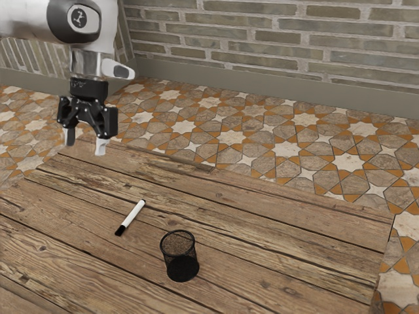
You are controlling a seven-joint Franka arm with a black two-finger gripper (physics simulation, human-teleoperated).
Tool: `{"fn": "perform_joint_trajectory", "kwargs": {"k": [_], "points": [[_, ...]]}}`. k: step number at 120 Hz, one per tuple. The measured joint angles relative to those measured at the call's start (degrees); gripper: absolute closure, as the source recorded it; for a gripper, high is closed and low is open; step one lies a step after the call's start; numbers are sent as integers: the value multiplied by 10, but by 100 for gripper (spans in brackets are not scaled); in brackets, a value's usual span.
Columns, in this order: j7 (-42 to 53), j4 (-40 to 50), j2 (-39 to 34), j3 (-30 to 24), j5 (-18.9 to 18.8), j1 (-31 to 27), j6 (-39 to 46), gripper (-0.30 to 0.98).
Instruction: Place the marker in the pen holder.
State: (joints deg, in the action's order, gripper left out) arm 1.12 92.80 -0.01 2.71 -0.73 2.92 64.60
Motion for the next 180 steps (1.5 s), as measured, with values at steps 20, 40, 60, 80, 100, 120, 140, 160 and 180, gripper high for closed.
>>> {"fn": "perform_joint_trajectory", "kwargs": {"k": [20, 40, 60, 80, 100, 120, 140, 160, 180], "points": [[5, -2, 17, 1, -3, 3, 168, 0], [9, -7, 30, 12, -4, 26, 243, 0], [8, 77, 36, 59, -6, 45, 313, 0], [7, 88, 126, 76, -9, 21, 388, 0], [21, 109, 171, 80, -9, 22, 471, 0], [51, 191, 166, 90, -10, 23, 559, 0], [74, 227, 166, 91, -12, 23, 613, 0], [91, 227, 188, 91, -7, 22, 646, 0], [98, 218, 225, 100, 20, 23, 667, 0]]}}
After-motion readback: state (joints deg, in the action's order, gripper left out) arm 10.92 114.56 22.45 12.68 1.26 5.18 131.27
